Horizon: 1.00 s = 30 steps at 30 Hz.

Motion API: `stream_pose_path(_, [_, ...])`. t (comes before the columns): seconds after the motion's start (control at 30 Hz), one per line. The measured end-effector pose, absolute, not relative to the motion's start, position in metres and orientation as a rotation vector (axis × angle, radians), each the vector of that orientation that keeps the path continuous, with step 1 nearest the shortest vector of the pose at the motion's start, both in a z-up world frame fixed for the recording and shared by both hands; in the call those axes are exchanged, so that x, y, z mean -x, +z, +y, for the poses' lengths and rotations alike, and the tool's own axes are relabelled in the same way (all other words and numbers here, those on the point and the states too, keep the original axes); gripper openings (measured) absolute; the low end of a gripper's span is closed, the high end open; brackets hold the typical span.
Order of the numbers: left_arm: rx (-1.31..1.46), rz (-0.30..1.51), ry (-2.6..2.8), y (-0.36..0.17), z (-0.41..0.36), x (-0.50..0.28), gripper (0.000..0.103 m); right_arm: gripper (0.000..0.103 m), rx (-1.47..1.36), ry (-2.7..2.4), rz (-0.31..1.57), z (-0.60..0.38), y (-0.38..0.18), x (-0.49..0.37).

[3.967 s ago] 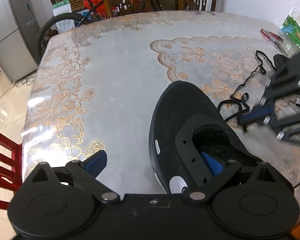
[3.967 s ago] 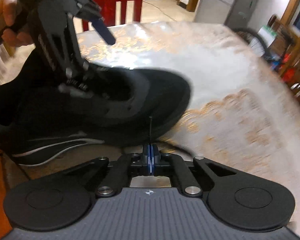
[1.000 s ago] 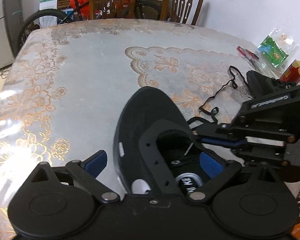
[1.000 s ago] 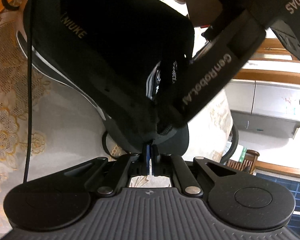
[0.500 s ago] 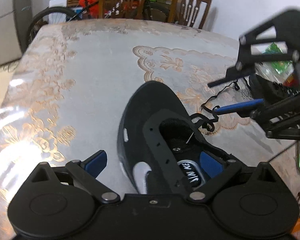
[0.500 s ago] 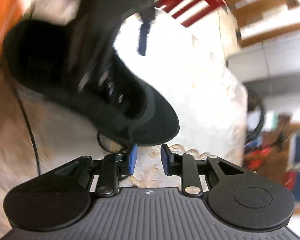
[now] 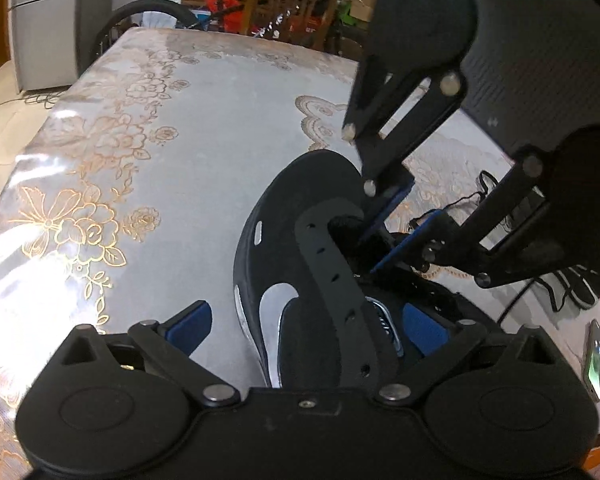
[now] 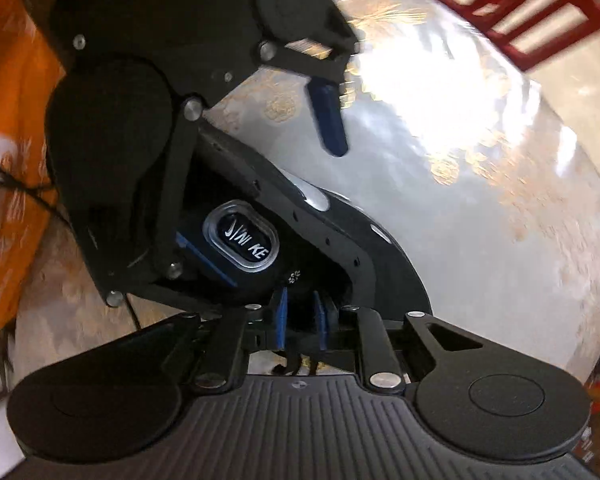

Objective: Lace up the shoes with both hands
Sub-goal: 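Pull the lace through the eyelet with the right gripper while the left gripper holds the tongue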

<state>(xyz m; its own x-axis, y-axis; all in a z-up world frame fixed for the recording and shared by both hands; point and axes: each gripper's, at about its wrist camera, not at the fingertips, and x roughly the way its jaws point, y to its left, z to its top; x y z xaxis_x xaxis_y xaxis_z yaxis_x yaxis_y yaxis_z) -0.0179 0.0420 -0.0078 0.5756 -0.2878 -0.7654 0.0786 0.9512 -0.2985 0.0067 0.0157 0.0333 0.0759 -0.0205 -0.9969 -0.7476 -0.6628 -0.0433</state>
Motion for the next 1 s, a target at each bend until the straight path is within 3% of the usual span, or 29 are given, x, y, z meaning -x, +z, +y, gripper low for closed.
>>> stream_pose_path(0.1, [0.263, 0.93, -0.198, -0.009, 0.042, 0.019, 0.103, 0.018, 1.947, 1.684, 0.769, 0.026, 0.025, -0.007])
stream_pose_path(0.23, [0.302, 0.922, -0.171, -0.011, 0.045, 0.023, 0.103, 0.018, 2.075, 1.731, 0.962, 0.039, 0.011, -0.008])
stream_pose_path(0.43, [0.322, 0.917, -0.136, -0.014, 0.046, 0.025, 0.103, 0.02, 2.118, 1.702, 0.956, 0.039, -0.008, -0.012])
stream_pose_path(0.47, [0.313, 0.915, -0.133, -0.014, 0.045, 0.025, 0.103, 0.016, 2.109, 1.709, 0.946, 0.038, -0.01, -0.014])
stream_pose_path(0.5, [0.303, 0.913, -0.129, -0.013, 0.044, 0.025, 0.103, 0.002, 2.077, 1.705, 0.932, 0.034, -0.011, -0.018])
stream_pose_path(0.53, [0.294, 0.91, -0.126, -0.013, 0.043, 0.025, 0.103, 0.002, 2.044, 1.701, 0.919, 0.031, -0.012, -0.021])
stream_pose_path(0.63, [0.29, 0.914, -0.122, -0.014, 0.043, 0.027, 0.103, 0.001, 1.7, 1.668, 0.994, 0.021, 0.006, -0.054])
stream_pose_path(0.77, [0.274, 0.923, -0.111, -0.012, 0.045, 0.024, 0.103, 0.001, 0.82, 1.514, 1.154, -0.009, 0.059, -0.129])
stream_pose_path(0.93, [0.182, 0.932, -0.09, -0.005, 0.041, 0.018, 0.103, 0.004, 0.023, 1.399, 1.148, -0.077, 0.069, -0.174])
stream_pose_path(1.0, [0.157, 0.948, -0.095, -0.004, 0.037, 0.015, 0.103, 0.0, -0.281, 1.433, 1.122, -0.09, 0.075, -0.165])
